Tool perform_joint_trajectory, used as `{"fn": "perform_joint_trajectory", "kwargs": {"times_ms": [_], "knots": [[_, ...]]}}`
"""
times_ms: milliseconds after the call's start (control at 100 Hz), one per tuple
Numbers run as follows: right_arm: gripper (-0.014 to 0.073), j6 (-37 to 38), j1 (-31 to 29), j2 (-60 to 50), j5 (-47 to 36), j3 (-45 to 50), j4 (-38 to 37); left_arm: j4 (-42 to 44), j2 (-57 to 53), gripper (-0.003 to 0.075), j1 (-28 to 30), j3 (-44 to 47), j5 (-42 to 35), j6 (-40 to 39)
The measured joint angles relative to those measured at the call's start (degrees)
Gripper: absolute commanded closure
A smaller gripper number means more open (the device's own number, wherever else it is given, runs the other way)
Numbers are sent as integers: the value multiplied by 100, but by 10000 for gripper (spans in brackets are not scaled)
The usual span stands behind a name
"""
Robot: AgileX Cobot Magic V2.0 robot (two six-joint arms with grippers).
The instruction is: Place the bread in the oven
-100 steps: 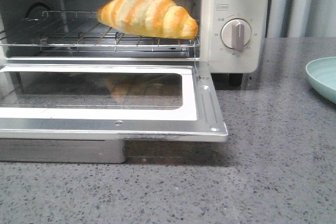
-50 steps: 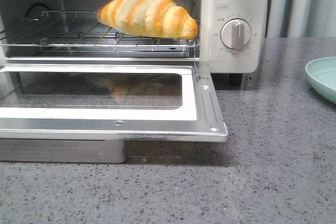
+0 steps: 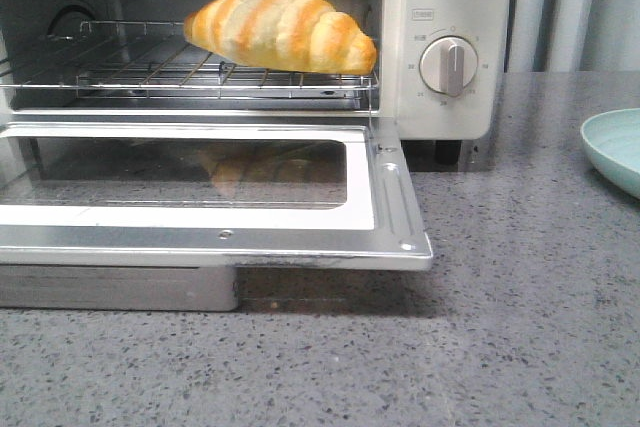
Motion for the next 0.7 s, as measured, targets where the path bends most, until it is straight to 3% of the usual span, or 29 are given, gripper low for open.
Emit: {"fn": "perform_joint_trajectory", "kwargs": {"times_ms": [210,700], "knots": [[670,0,0,0,10,0,0,370,0,741,-359,0,0,-89],[670,0,0,0,10,0,0,572,0,741,-362,0,0,-91]]}}
